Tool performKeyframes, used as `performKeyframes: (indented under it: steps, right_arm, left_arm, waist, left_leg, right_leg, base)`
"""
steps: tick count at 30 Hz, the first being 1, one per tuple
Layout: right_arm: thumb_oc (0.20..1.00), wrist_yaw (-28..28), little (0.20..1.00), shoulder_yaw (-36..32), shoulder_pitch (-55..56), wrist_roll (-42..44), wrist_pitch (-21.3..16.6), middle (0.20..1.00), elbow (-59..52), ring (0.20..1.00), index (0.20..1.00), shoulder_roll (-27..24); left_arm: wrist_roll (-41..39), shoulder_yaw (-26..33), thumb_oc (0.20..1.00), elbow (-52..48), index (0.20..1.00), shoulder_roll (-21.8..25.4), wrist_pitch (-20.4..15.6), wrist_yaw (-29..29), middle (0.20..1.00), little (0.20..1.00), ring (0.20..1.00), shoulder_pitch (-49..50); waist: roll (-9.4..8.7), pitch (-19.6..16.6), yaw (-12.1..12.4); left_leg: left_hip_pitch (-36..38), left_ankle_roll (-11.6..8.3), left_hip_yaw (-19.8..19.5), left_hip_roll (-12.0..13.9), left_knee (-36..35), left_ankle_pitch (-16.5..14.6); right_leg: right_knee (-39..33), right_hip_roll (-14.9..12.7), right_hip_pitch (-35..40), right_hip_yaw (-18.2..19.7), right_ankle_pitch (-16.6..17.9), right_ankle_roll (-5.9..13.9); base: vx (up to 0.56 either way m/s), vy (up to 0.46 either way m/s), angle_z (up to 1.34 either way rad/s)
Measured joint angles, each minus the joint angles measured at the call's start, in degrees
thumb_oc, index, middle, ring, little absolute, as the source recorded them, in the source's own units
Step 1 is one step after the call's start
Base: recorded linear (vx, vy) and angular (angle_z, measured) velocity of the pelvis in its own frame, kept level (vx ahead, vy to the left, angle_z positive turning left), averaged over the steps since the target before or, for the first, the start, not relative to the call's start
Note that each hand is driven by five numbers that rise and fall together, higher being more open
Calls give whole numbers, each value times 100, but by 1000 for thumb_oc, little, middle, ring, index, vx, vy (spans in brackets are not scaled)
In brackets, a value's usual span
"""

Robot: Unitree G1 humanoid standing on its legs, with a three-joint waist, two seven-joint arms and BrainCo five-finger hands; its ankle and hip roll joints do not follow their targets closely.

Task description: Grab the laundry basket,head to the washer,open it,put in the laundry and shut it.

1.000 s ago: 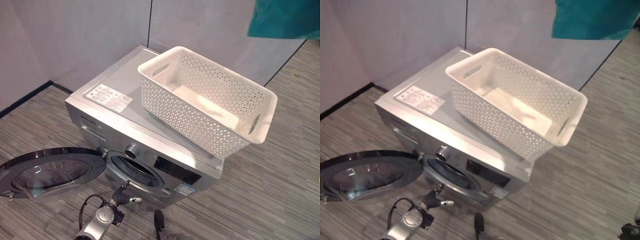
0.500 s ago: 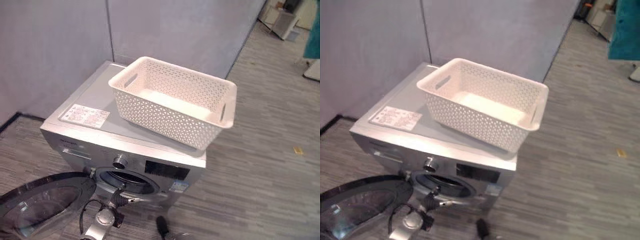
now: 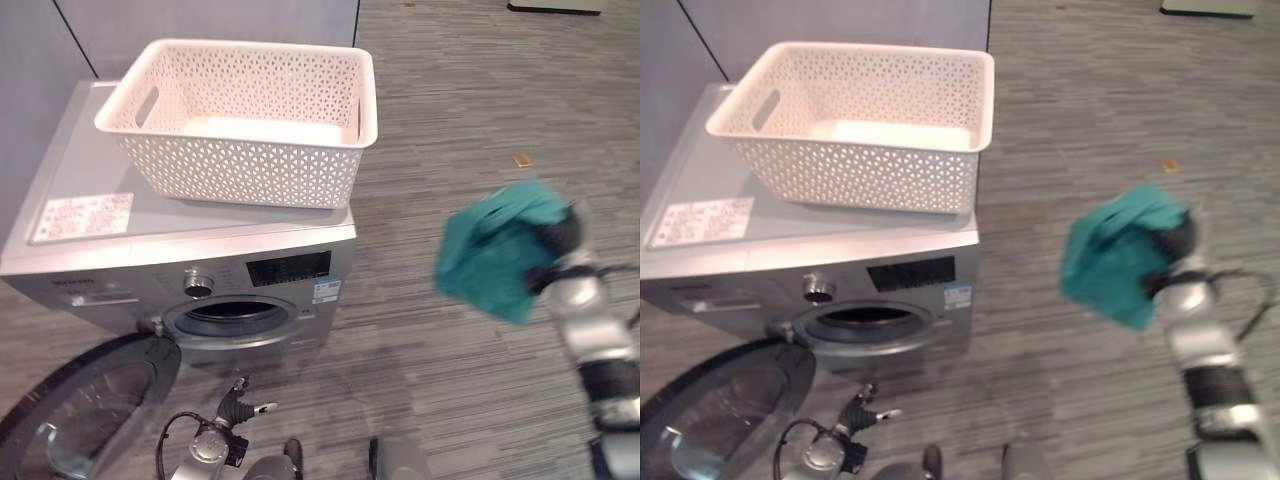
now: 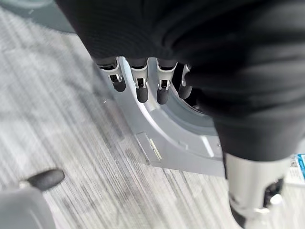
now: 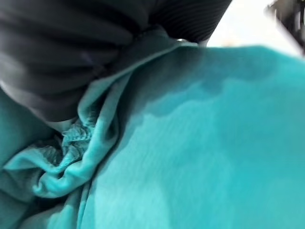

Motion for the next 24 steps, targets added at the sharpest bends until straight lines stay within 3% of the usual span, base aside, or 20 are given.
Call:
performKeyframes:
  steps: [2, 4, 5, 6, 7, 8, 10, 12, 13, 14, 16, 17, 21, 24]
  right_arm:
    - [200, 236, 200, 332, 15, 21, -4, 200, -20, 200, 200, 310]
    - [200, 251, 200, 645, -346, 289, -80, 200, 183, 200, 200, 1026]
    - [200, 299, 200, 753, -551, 459, -99, 200, 376, 200, 200, 1327]
    - [200, 417, 200, 1223, -779, 619, -107, 200, 508, 200, 200, 1365]
    - [200, 553, 200, 1555, -763, 697, -137, 200, 506, 200, 200, 1451]
    - [200, 658, 200, 1795, -701, 747, -162, 200, 422, 200, 200, 1487]
    - [200, 838, 200, 2008, -368, 918, -291, 200, 326, 200, 200, 1581]
    - [200, 944, 200, 2368, -315, 1190, -328, 200, 528, 200, 200, 1681]
    - [200, 963, 200, 2647, -336, 1360, -325, 200, 684, 200, 200, 1743]
    - [200, 956, 200, 2899, -349, 1466, -327, 200, 875, 200, 200, 1912]
    - [200, 931, 200, 3045, -443, 1679, -333, 200, 1119, 200, 200, 2138]
    - [200, 900, 200, 3270, -710, 2222, -381, 200, 1584, 200, 200, 2559]
    - [200, 438, 200, 2864, -1627, 3369, -568, 200, 3067, 200, 200, 3531]
    - [200, 74, 200, 1966, -2450, 3988, -858, 200, 3444, 200, 200, 3678]
  left_arm:
    - [2, 22, 1000, -51, 1000, 85, 18, 4, 1000, 1000, 1000, 22]
    - [-21, 42, 1000, -380, 1000, 228, 5, 55, 1000, 1000, 1000, 98]
    - [-47, -7, 1000, -456, 1000, 241, 5, 50, 1000, 1000, 1000, 13]
    - [-63, -104, 1000, -567, 1000, 85, 6, 51, 1000, 1000, 1000, -24]
    - [-68, -207, 1000, -653, 1000, 130, -9, 54, 1000, 1000, 1000, 39]
    - [-73, -254, 1000, -585, 1000, 150, -3, 58, 1000, 1000, 1000, -94]
    - [-233, -397, 1000, -601, 1000, 93, -11, 158, 1000, 1000, 1000, -295]
    - [-237, -541, 1000, -768, 1000, 111, -24, 213, 1000, 1000, 1000, -454]
    - [-236, -677, 1000, -882, 1000, 98, -35, 252, 1000, 1000, 1000, -555]
    - [-238, -819, 1000, -959, 1000, 59, -53, 288, 1000, 1000, 1000, -554]
    - [-238, -994, 1000, -1066, 1000, 174, -65, 323, 1000, 1000, 1000, -581]
    - [-282, -1183, 1000, -1065, 1000, 151, -59, 429, 1000, 1000, 1000, -716]
    - [-511, -1376, 1000, -1008, 1000, 85, -54, 789, 1000, 1000, 1000, -894]
    - [-578, -1573, 1000, -973, 1000, 54, -189, 990, 1000, 1000, 1000, -1379]
  waist:
    - [-195, 13, 175]
    - [-542, 112, 218]
    - [-619, 118, 238]
    - [-464, 97, 260]
    - [-422, 115, 373]
    - [-551, 130, 369]
    - [-728, 103, 408]
    - [-762, 162, 411]
    - [-561, 362, 400]
    - [-486, 459, 446]
    - [-449, 586, 454]
    - [-391, 881, 489]
    - [-253, 1345, 932]
    - [-99, 1449, 1031]
  left_leg:
    - [-238, -222, 4, 69, -35, 150]
    - [-1378, -288, 5, 59, 1265, -3]
    - [-1719, -197, -13, -89, 846, -89]
    - [-1836, 158, 23, -113, -287, 843]
    - [-1783, 5, 42, 38, -449, 1558]
    - [-1780, -47, -58, 9, -506, 1649]
    - [-1745, -124, -62, -79, -672, 1635]
    - [-1850, -330, -89, -217, -845, 1819]
    - [-1936, -451, -243, -152, -900, 1939]
    - [-2068, -518, -398, -57, -914, 1985]
    - [-2213, -552, -503, 24, -916, 2004]
    - [-2401, -550, -634, 75, -980, 2001]
    - [-2459, -564, -707, -49, -971, 2146]
    - [-2601, -438, -919, -376, -895, 2200]
  right_leg:
    - [-1484, 59, 577, -145, 39, 53]
    - [-1958, 116, 445, -170, 105, 82]
    - [-2015, 134, 248, -177, 102, 84]
    - [-2022, 388, 50, -168, 93, 97]
    - [-1993, 634, 52, -117, 0, 172]
    - [-1947, 594, 15, -140, -160, 158]
    - [-1936, 501, -41, -109, -454, -103]
    - [-2193, 460, -7, -285, -654, -178]
    - [-2280, 631, 6, -410, -649, -207]
    - [-2264, 781, -111, -513, -649, -257]
    - [-2231, 916, -215, -573, -675, -325]
    - [-2226, 1044, -283, -835, -646, -406]
    - [-1856, 932, -446, -940, -874, -383]
    - [-1793, 717, -453, -1222, -1011, -308]
  base:
    - [-259, -224, -7]
    - [-221, -179, -28]
    - [-191, -142, -38]
    - [-146, -110, -61]
    - [-123, -93, -38]
    - [-103, -77, -13]
    - [-103, -83, 23]
    - [-136, -100, 21]
    - [-147, -104, 34]
    - [-118, -96, 43]
    - [-65, -43, 41]
    - [-71, -10, 58]
    - [-56, -4, 29]
    - [-7, -26, 52]
